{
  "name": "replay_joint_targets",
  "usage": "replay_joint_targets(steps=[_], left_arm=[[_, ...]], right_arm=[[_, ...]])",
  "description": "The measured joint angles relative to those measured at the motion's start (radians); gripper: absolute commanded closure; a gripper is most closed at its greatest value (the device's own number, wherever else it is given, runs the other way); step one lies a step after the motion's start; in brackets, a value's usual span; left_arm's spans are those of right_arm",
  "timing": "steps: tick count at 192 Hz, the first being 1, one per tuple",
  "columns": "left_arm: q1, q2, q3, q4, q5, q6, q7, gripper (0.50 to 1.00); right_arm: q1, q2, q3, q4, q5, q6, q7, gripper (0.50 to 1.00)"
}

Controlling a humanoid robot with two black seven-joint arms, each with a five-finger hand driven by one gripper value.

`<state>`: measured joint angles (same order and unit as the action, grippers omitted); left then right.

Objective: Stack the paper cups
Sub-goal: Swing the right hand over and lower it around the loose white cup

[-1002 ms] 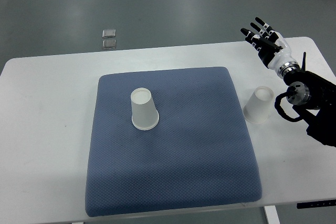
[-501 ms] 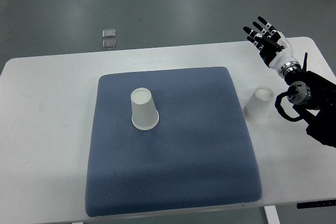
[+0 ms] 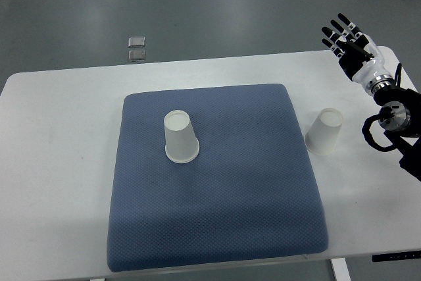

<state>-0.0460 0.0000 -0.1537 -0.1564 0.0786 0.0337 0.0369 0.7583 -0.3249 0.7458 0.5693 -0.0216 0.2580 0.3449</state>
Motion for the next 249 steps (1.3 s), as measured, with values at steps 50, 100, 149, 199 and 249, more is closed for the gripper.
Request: replay_joint_targets(steps=[50,100,149,199,249], left_arm=[[0.000,0.000,0.000,0.000,0.000,0.000,0.000,0.500],[0.000,0.000,0.000,0.000,0.000,0.000,0.000,0.500],[0.000,0.000,0.000,0.000,0.000,0.000,0.000,0.500],[0.000,0.000,0.000,0.000,0.000,0.000,0.000,0.500],[0.000,0.000,0.000,0.000,0.000,0.000,0.000,0.500]], right_arm=[[-0.007,-0.110,-0.014,-0.009,-0.095,0.142,0.015,0.585],[-0.009,-0.196,-0.011,0.012,-0.564,0.248,0.109,0.574],[-0.001,-0.234,-0.012,0.128,-1.065,0.276,0.186,0.574],[0.006,-0.254,-0.014,0.210,-1.398,0.273,0.228,0.574],[0.007,-0.261,-0.042,0.224,-1.574,0.255,0.266,0.574]])
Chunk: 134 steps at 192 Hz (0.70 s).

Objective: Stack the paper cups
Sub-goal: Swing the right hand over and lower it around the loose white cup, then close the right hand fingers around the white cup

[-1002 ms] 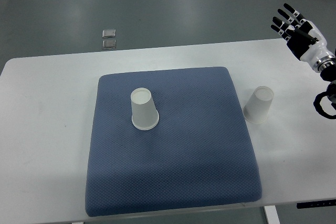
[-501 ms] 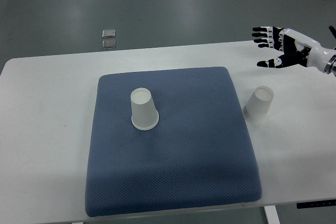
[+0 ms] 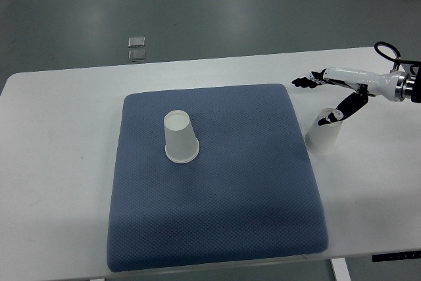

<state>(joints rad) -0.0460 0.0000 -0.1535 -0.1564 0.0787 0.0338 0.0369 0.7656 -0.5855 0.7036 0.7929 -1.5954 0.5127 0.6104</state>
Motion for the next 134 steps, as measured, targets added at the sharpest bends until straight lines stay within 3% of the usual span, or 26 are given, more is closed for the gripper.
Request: replay_joint_targets(steps=[71,134], left_arm=[[0.000,0.000,0.000,0.000,0.000,-0.001,0.000,0.500],[0.000,0.000,0.000,0.000,0.000,0.000,0.000,0.500]], right_arm=[[0.014,-0.051,-0.159,-0.003,-0.102,-0.189,0.001,0.579],[0.015,-0.044,-0.168,-0.004,-0.106,-0.230,0.001,0.601]])
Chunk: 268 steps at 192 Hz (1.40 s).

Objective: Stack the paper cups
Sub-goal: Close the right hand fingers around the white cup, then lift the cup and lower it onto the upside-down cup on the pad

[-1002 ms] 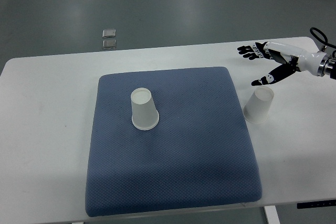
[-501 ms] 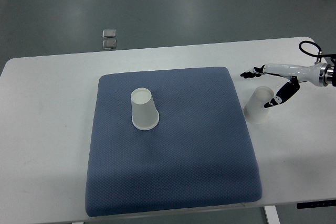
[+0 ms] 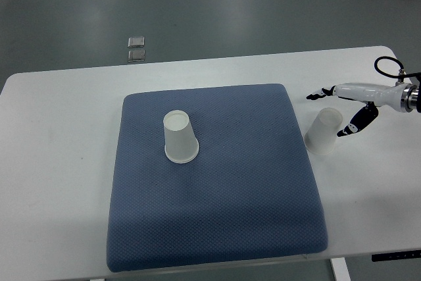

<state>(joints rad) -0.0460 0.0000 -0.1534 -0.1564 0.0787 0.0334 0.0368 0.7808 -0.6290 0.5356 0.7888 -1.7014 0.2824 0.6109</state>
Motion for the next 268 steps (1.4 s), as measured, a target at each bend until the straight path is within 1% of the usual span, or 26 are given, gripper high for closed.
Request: replay_joint_targets(steps=[26,45,65,77,90,108,118,128,137,166,170,184,193,227,268], left_arm=[[0.000,0.000,0.000,0.000,0.000,0.000,0.000,0.500],[0.000,0.000,0.000,0.000,0.000,0.000,0.000,0.500],[0.000,0.000,0.000,0.000,0.000,0.000,0.000,0.500],[0.000,0.000,0.000,0.000,0.000,0.000,0.000,0.500],[0.000,0.000,0.000,0.000,0.000,0.000,0.000,0.500],[0.000,0.000,0.000,0.000,0.000,0.000,0.000,0.500],[0.000,0.000,0.000,0.000,0.000,0.000,0.000,0.500],[0.000,0.000,0.000,0.000,0.000,0.000,0.000,0.500],[0.000,0.000,0.000,0.000,0.000,0.000,0.000,0.500],[0.000,0.000,0.000,0.000,0.000,0.000,0.000,0.500],[0.000,0.000,0.000,0.000,0.000,0.000,0.000,0.500],[0.000,0.000,0.000,0.000,0.000,0.000,0.000,0.500],[0.000,0.000,0.000,0.000,0.000,0.000,0.000,0.500],[0.000,0.000,0.000,0.000,0.000,0.000,0.000,0.500],[0.000,0.000,0.000,0.000,0.000,0.000,0.000,0.500]], right_arm=[[0.000,0.003,-0.002,0.000,-0.001,-0.009,0.000,0.617],[0.000,0.003,-0.010,0.000,-0.007,-0.012,0.000,0.640],[0.003,0.003,-0.019,0.000,-0.014,-0.013,0.000,0.695],[0.003,0.003,-0.023,0.001,-0.016,-0.014,0.000,0.705],[0.003,0.003,-0.026,0.001,-0.018,-0.014,0.000,0.730],[0.003,0.003,-0.029,0.001,-0.020,-0.015,0.000,0.744],[0.003,0.003,-0.030,0.000,-0.021,-0.015,0.000,0.771],[0.003,0.003,-0.031,-0.001,-0.022,-0.016,0.000,0.777],[0.003,0.002,-0.032,-0.003,-0.022,-0.016,0.000,0.805],[0.003,0.002,-0.032,-0.006,-0.023,-0.017,0.000,0.859],[0.004,0.001,-0.032,-0.006,-0.023,-0.017,0.000,0.875],[0.004,-0.001,-0.032,-0.006,-0.023,-0.021,0.000,0.885],[0.006,-0.004,-0.029,-0.003,-0.023,-0.026,0.000,0.901],[0.045,-0.018,-0.023,0.036,-0.021,-0.030,0.000,0.908],[0.124,-0.044,-0.015,0.153,-0.020,-0.016,0.000,0.908]])
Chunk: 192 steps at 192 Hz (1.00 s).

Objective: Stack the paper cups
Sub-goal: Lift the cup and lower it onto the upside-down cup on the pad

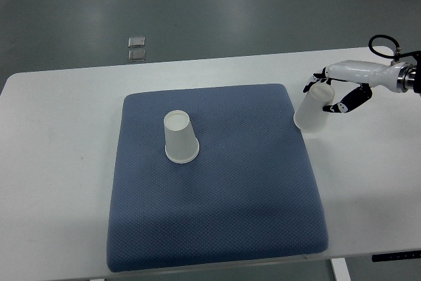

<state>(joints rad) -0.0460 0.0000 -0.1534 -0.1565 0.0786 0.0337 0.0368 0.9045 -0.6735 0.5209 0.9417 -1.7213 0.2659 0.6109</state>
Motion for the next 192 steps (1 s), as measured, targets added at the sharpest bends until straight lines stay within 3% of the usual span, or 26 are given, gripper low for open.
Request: replay_joint_targets(steps=[81,148,192], left_arm=[[0.000,0.000,0.000,0.000,0.000,0.000,0.000,0.500],[0.000,0.000,0.000,0.000,0.000,0.000,0.000,0.500],[0.000,0.000,0.000,0.000,0.000,0.000,0.000,0.500]], right_arm=[[0.155,0.057,0.014,0.192,0.005,0.065,0.000,0.908],[0.282,0.227,0.012,0.190,0.004,0.203,-0.042,0.899],[0.332,0.325,-0.006,0.153,0.001,0.237,-0.079,0.897]])
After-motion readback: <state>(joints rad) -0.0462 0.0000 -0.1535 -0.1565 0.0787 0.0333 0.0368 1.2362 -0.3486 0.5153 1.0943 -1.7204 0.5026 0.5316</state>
